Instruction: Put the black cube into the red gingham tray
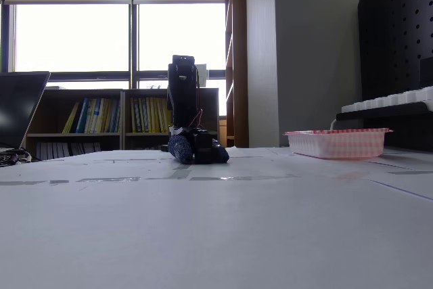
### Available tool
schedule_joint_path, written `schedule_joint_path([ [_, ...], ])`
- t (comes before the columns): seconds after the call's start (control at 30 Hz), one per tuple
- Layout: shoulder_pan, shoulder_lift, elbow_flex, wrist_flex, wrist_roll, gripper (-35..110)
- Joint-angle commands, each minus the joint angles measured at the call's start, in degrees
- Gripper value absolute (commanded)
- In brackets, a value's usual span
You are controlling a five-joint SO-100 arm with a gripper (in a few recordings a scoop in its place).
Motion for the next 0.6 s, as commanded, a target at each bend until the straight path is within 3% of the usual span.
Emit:
schedule_joint_path([
  [0.0,-0.09,0.26,1.58,-0.7,-0.09,12],
  [0.2,-0.35,0.09,1.93,0.35,-0.44,0],
  [0.37,-0.44,-7.82,0.26,12.39,0.97,0],
  [0.47,0.35,-19.86,0.7,34.63,2.81,0],
  [0.57,0.7,-34.01,10.9,80.6,4.83,0],
])
